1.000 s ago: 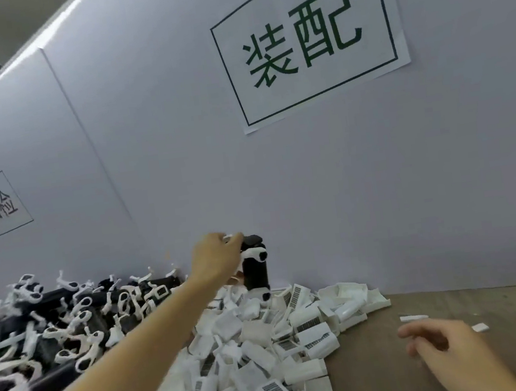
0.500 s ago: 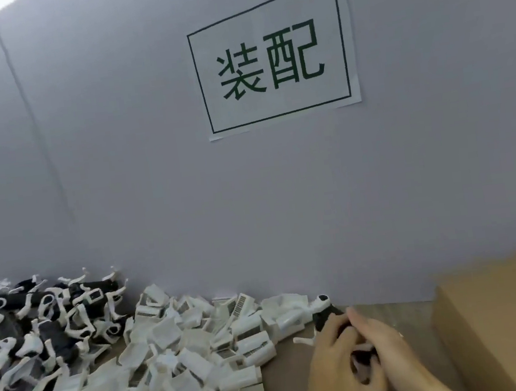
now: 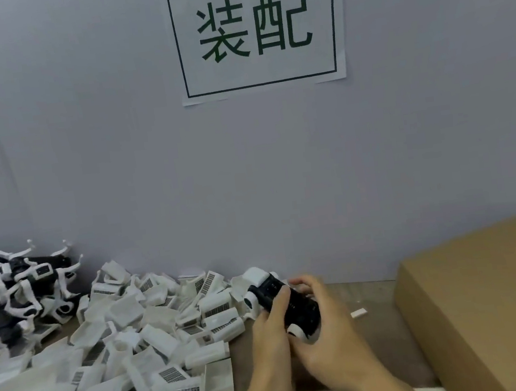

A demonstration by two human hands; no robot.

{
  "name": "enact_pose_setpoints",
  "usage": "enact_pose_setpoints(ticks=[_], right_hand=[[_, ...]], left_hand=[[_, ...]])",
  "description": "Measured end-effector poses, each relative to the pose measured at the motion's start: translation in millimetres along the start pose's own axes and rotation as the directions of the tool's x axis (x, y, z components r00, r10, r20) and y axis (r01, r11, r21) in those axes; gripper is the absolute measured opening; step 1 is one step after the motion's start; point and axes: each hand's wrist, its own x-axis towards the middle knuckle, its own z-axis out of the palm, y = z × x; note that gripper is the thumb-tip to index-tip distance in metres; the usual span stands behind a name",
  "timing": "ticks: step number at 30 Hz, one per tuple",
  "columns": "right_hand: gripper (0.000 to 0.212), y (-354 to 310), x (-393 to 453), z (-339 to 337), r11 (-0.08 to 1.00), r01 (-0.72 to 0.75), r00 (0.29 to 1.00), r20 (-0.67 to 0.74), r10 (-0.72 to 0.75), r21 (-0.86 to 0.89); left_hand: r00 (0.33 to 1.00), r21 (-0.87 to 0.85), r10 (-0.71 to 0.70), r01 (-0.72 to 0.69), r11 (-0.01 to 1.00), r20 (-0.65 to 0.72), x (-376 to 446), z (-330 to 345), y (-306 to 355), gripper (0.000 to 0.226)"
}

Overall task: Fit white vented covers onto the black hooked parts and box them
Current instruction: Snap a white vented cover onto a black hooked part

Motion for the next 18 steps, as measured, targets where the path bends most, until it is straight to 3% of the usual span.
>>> enact_pose_setpoints(ticks=[4, 8, 11, 18], right_hand=[[0.071, 5, -1, 4, 0.996, -0.016, 1.0, -0.024, 0.014, -0.088], [0.064, 11, -2, 1, 0.991, -0.089, 0.995, 0.025, 0.092, -0.103], [0.072, 9, -3, 1, 0.994, -0.066, 0.997, 0.038, 0.069, -0.092], [0.023, 3, 0, -3, 0.992, -0.064, 0.998, 0.022, 0.067, -0.11]], left_hand=[[0.998, -0.042, -0.052, 0.05, 0.998, -0.037, -1, -3, -1, 0.015], [0.992, -0.026, 0.06, -0.064, 0.998, -0.112, 1, -4, 0, 0.015], [0.99, 0.002, 0.131, -0.131, 0.991, -0.045, -3, -2, 1, 0.016], [0.977, 0.168, 0.202, -0.211, 0.963, 0.071, -7, -2, -6, 0.024]])
